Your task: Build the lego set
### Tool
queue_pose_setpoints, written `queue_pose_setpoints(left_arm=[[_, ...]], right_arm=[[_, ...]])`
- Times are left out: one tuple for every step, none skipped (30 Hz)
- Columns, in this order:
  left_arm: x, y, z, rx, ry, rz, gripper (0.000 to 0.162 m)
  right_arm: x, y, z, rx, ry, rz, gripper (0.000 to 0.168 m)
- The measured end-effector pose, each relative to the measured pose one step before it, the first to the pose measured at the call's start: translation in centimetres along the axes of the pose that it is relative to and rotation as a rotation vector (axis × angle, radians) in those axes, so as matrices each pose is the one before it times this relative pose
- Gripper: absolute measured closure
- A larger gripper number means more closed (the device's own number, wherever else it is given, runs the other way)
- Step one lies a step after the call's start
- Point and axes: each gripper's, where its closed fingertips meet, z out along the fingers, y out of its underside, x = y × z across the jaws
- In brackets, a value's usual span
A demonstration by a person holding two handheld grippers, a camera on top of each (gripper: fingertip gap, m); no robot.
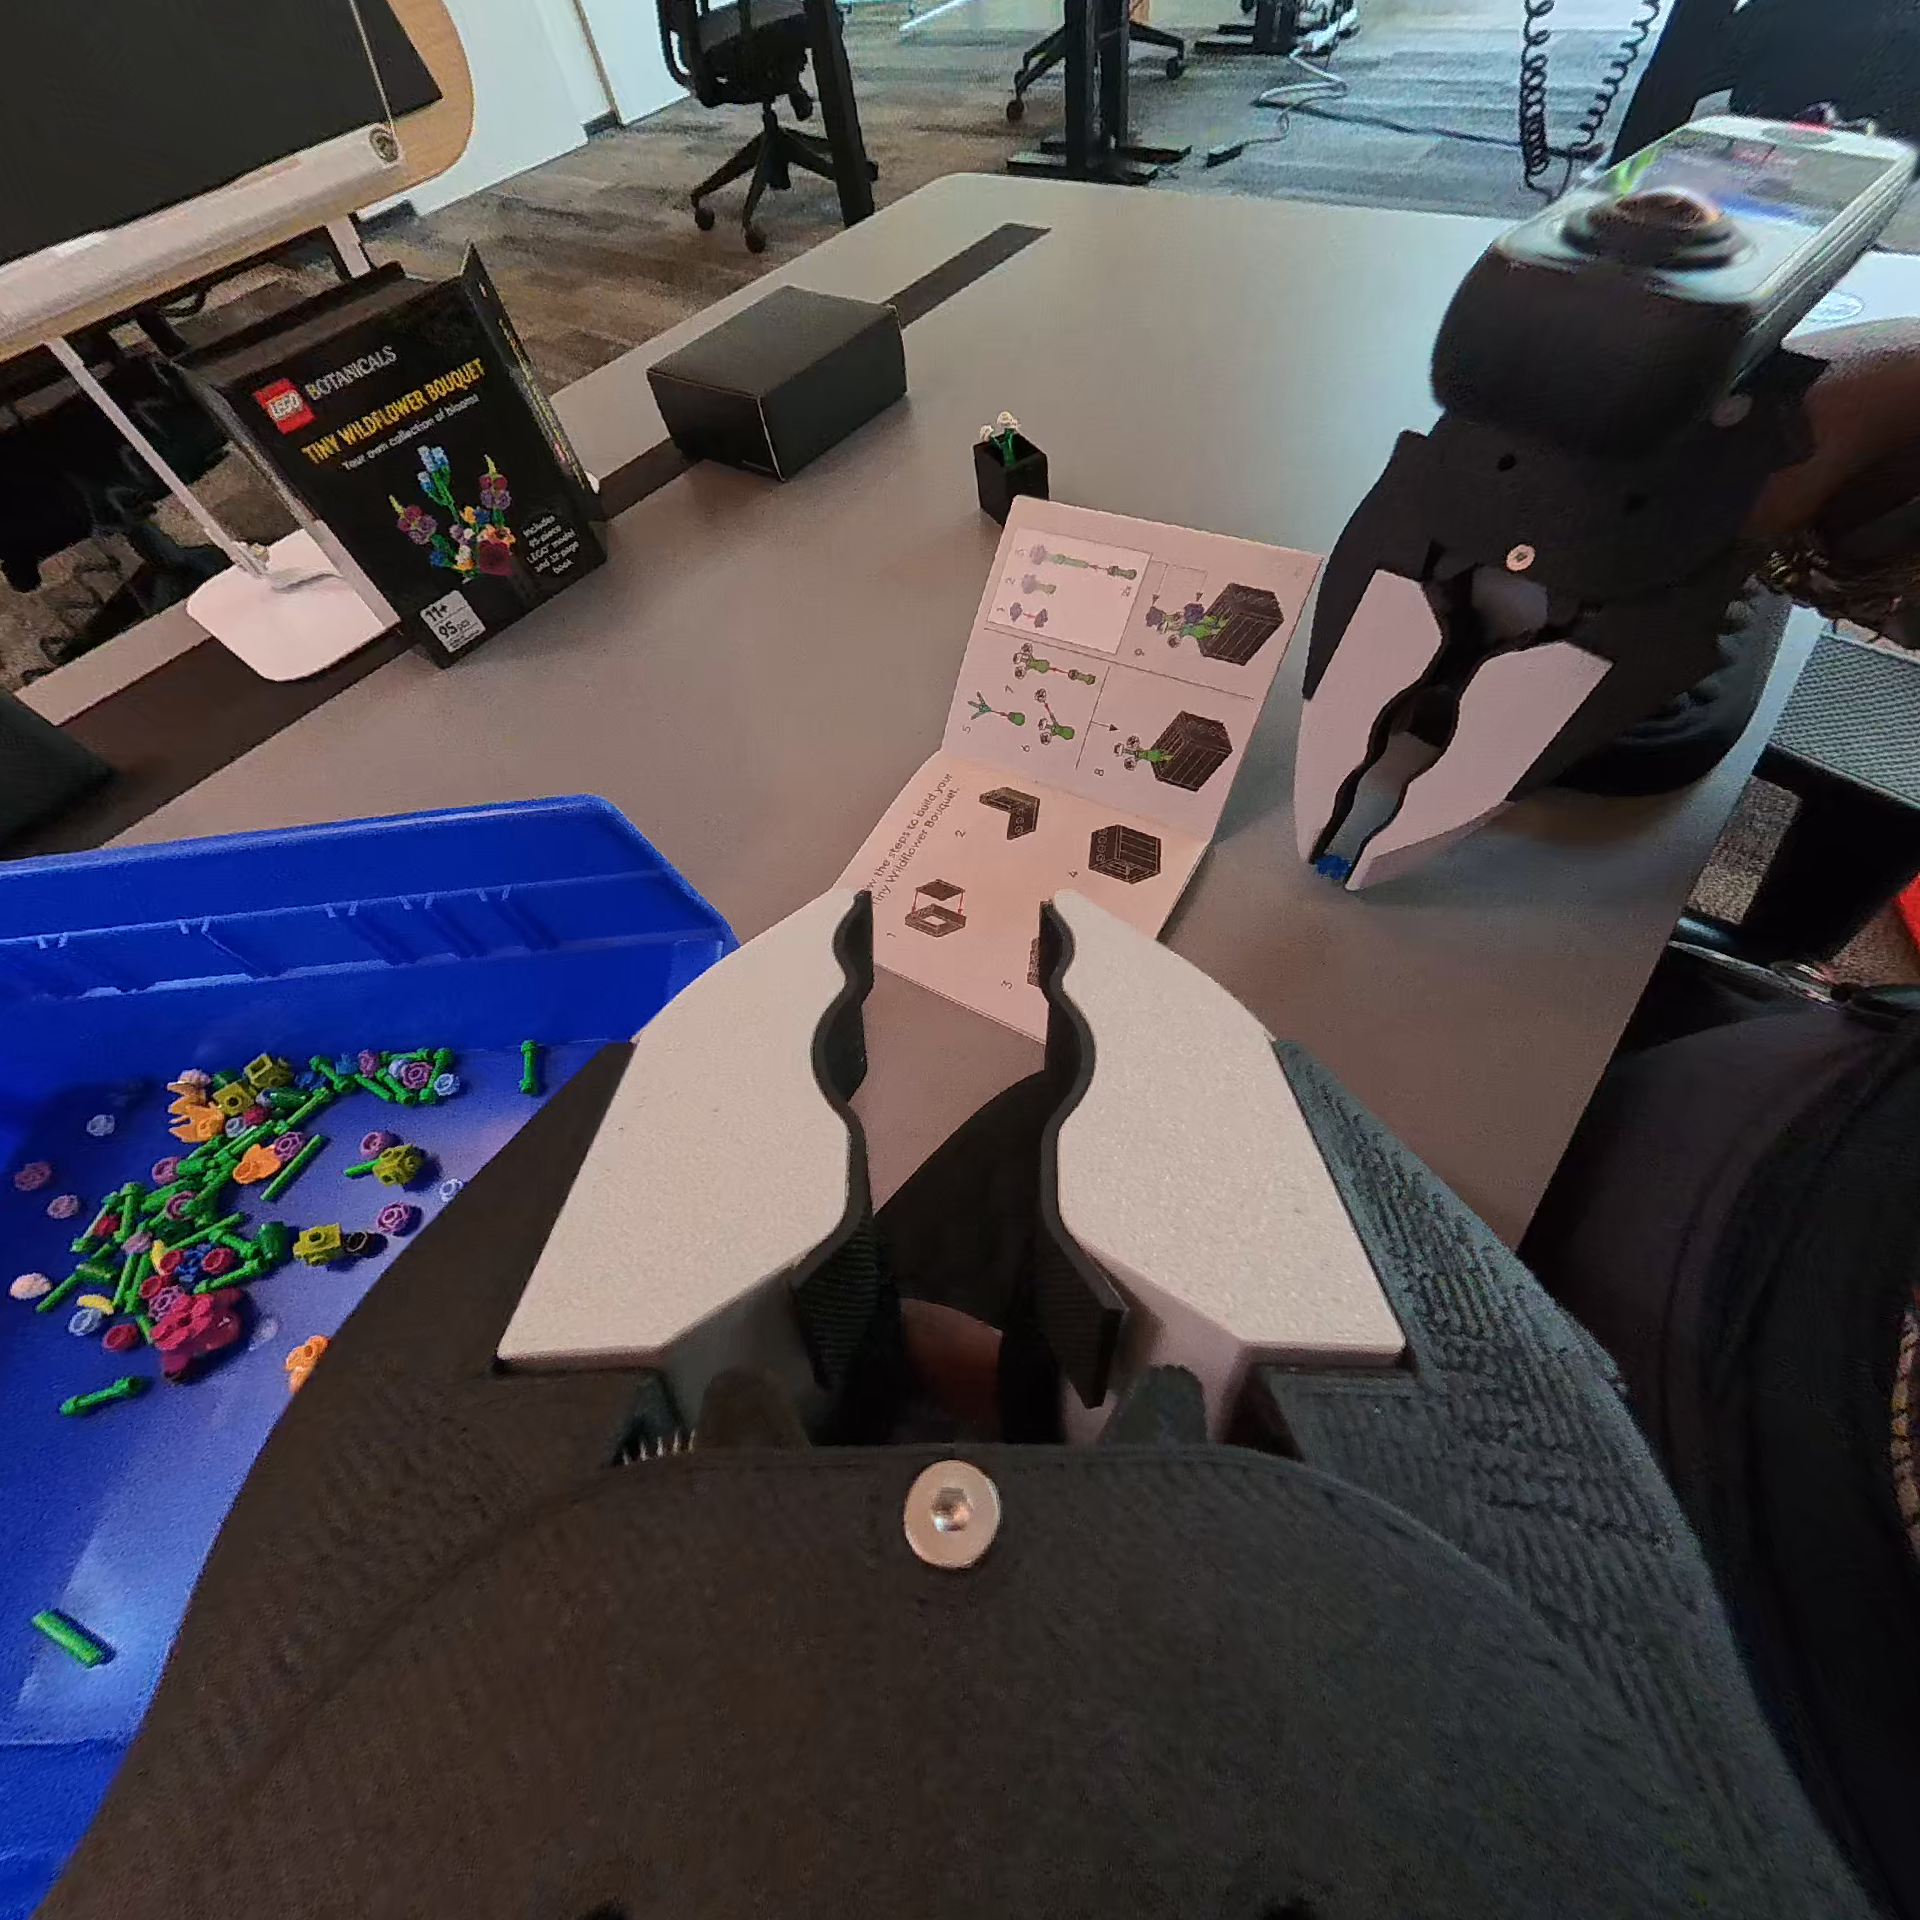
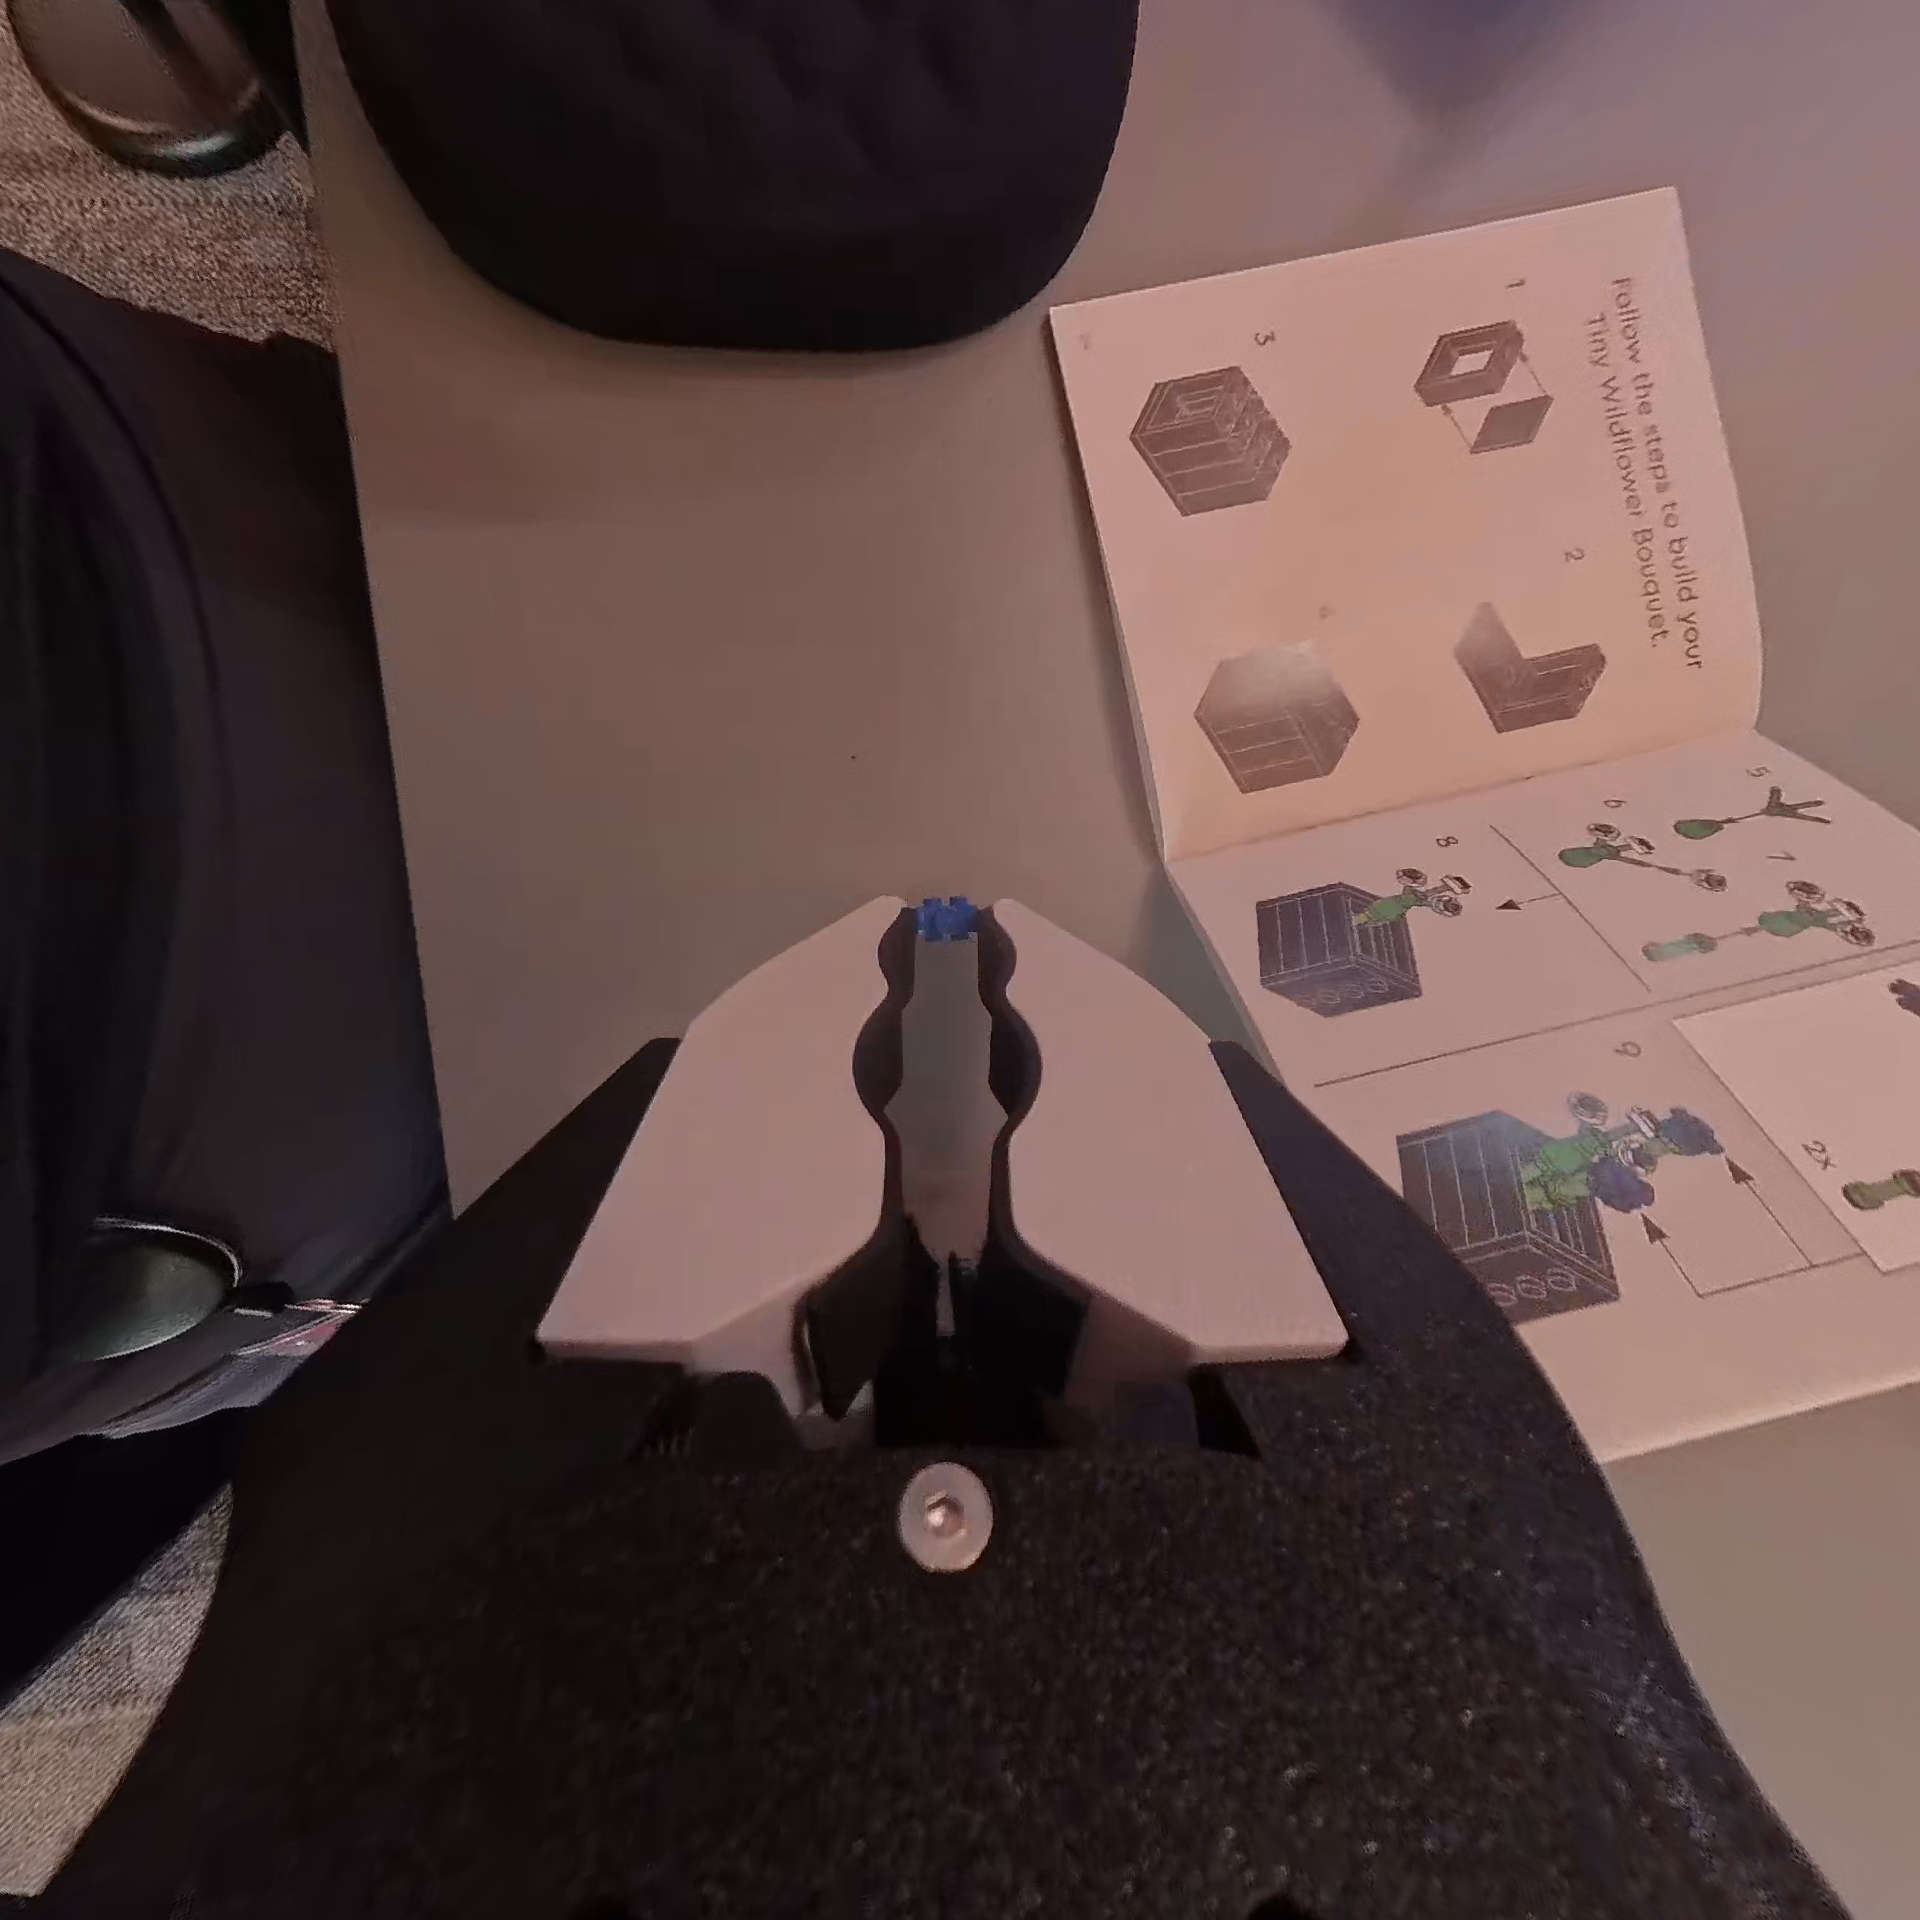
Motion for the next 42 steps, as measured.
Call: queue_pose_setpoints(left_arm=[[0.013,0.095,0.005,0.0025,0.0047,-0.0034,0.131],[0.043,0.164,0.035,-0.0041,0.0066,-0.0010,0.131],[0.010,0.198,0.038,-0.0078,0.0040,-0.0008,0.131],[-0.052,0.159,0.018,-0.0062,-0.0004,-0.0013,0.131],[-0.069,0.075,0.023,-0.0012,-0.0016,-0.0011,0.131],[-0.035,0.048,0.018,0.0018,0.0002,-0.0013,0.131],[-0.010,0.048,0.038,0.0009,0.0021,-0.0026,0.131],[-0.026,0.091,0.043,-0.0025,0.0019,-0.0031,0.131],[-0.022,0.153,0.052,-0.0065,0.0000,-0.0018,0.131],[-0.022,0.166,0.045,-0.0092,-0.0012,0.0007,0.131],[0.012,0.156,0.037,-0.0096,-0.0006,0.0026,0.131],[0.060,0.106,0.018,-0.0070,0.0020,0.0025,0.131],[0.093,0.025,-0.011,-0.0026,0.0045,0.0005,0.131],[0.095,-0.061,-0.032,0.0021,0.0046,-0.0032,0.131],[0.045,-0.100,-0.063,0.0050,0.0030,-0.0065,0.131],[-0.003,-0.104,-0.096,0.0052,0.0015,-0.0073,0.131],[-0.052,-0.066,-0.123,0.0040,-0.0002,-0.0066,0.131],[-0.133,-0.009,-0.178,0.0011,-0.0031,-0.0047,0.131],[-0.220,0.046,-0.243,-0.0035,-0.0061,-0.0017,0.131],[-0.361,0.074,-0.341,-0.0076,-0.0095,0.0013,0.131],[-0.508,0.052,-0.429,-0.0102,-0.0134,0.0046,0.131],[-0.659,-0.013,-0.526,-0.0106,-0.0159,0.0074,0.130],[-0.787,-0.099,-0.581,-0.0103,-0.0163,0.0091,0.130],[-0.888,-0.148,-0.595,-0.0113,-0.0148,0.0123,0.130],[-1.002,-0.165,-0.557,-0.0122,-0.0134,0.0169,0.131],[-1.150,-0.106,-0.431,-0.0135,-0.0124,0.0179,0.131],[-1.309,0.061,-0.257,-0.0184,-0.0110,0.0117,0.131],[-1.426,0.280,-0.067,-0.0279,-0.0085,0.0011,0.131],[-1.468,0.564,0.111,-0.0403,-0.0025,-0.0050,0.131],[-1.420,0.793,0.243,-0.0510,0.0058,-0.0045,0.131],[-1.358,0.865,0.349,-0.0551,0.0111,-0.0054,0.131],[-1.293,0.853,0.459,-0.0580,0.0114,-0.0040,0.130],[-1.316,0.754,0.554,-0.0574,0.0037,0.0009,0.131],[-1.303,0.638,0.680,-0.0535,-0.0055,0.0075,0.131],[-1.157,0.597,0.795,-0.0549,-0.0053,0.0169,0.131],[-0.998,0.578,0.856,-0.0565,-0.0007,0.0258,0.132],[-0.892,0.444,0.895,-0.0498,0.0010,0.0343,0.136],[-0.837,0.265,0.908,-0.0359,0.0016,0.0400,0.140],[-0.764,0.120,0.944,-0.0196,0.0052,0.0378,0.144],[-0.543,-0.017,0.960,-0.0057,0.0194,0.0284,0.147],[-0.223,-0.069,0.961,0.0032,0.0382,0.0149,0.150],[-0.093,-0.028,0.915,0.0019,0.0415,0.0063,0.152]], right_arm=[[0.089,0.126,0.132,-0.0164,0.0003,0.0031,0.157],[0.158,0.154,0.095,-0.0170,0.0036,0.0078,0.157],[0.113,0.131,0.047,-0.0133,0.0020,0.0066,0.157],[-0.001,0.051,0.031,-0.0064,-0.0035,0.0032,0.157],[-0.062,-0.028,0.006,0.0012,-0.0062,0.0033,0.157],[-0.059,-0.061,0.002,0.0039,-0.0054,0.0050,0.156],[-0.040,-0.063,0.014,0.0050,-0.0033,0.0054,0.155],[0.010,-0.028,0.029,0.0036,-0.0007,0.0041,0.155],[0.021,0.004,0.012,0.0021,0.0007,0.0025,0.155],[0.019,-0.013,-0.001,0.0045,0.0009,0.0042,0.154],[-0.041,-0.071,-0.026,0.0090,-0.0037,0.0057,0.153],[-0.050,-0.121,-0.069,0.0118,-0.0040,0.0054,0.152],[0.023,-0.131,-0.145,0.0150,0.0017,0.0045,0.151],[0.022,-0.194,-0.231,0.0226,0.0008,0.0037,0.150],[-0.017,-0.323,-0.340,0.0374,-0.0039,0.0041,0.149],[0.000,-0.480,-0.449,0.0551,-0.0048,0.0057,0.147],[0.083,-0.587,-0.557,0.0706,-0.0026,0.0059,0.144],[0.190,-0.681,-0.662,0.0872,0.0014,0.0015,0.140],[0.254,-0.787,-0.754,0.1065,0.0027,-0.0078,0.137],[0.298,-0.858,-0.841,0.1250,0.0024,-0.0098,0.136],[0.429,-0.908,-0.946,0.1326,0.0102,0.0069,0.136],[0.489,-0.919,-0.994,0.1288,0.0090,0.0257,0.137],[0.473,-0.940,-1.004,0.1188,0.0058,0.0393,0.138],[0.407,-1.032,-0.979,0.0997,0.0031,0.0407,0.140],[0.163,-1.087,-0.868,0.0840,-0.0019,0.0224,0.140],[0.079,-0.877,-0.666,0.0653,0.0032,0.0011,0.140],[0.233,-0.439,-0.464,0.0382,0.0181,-0.0078,0.141],[0.303,-0.060,-0.267,0.0127,0.0234,-0.0050,0.141],[0.092,0.027,-0.104,0.0042,0.0110,-0.0018,0.141],[-0.092,-0.012,-0.041,0.0031,0.0015,-0.0085,0.141],[-0.119,-0.003,-0.034,0.0023,0.0037,-0.0167,0.140],[-0.083,-0.027,-0.045,0.0043,0.0064,-0.0166,0.141],[-0.015,-0.034,-0.050,0.0048,0.0062,-0.0087,0.141],[0.080,-0.023,-0.047,0.0033,0.0060,0.0008,0.142],[0.082,0.005,-0.023,0.0019,0.0012,0.0072,0.142],[0.051,-0.004,-0.017,0.0015,-0.0045,0.0106,0.141],[0.082,0.000,-0.009,0.0004,-0.0024,0.0121,0.141],[0.098,0.016,-0.007,-0.0001,-0.0004,0.0110,0.141],[0.040,0.008,-0.009,0.0001,-0.0013,0.0069,0.141],[0.008,0.009,0.001,-0.0001,-0.0003,0.0016,0.141],[0.004,0.016,-0.012,-0.0003,0.0020,-0.0018,0.141],[-0.006,0.017,0.001,-0.0002,0.0015,-0.0021,0.141]])
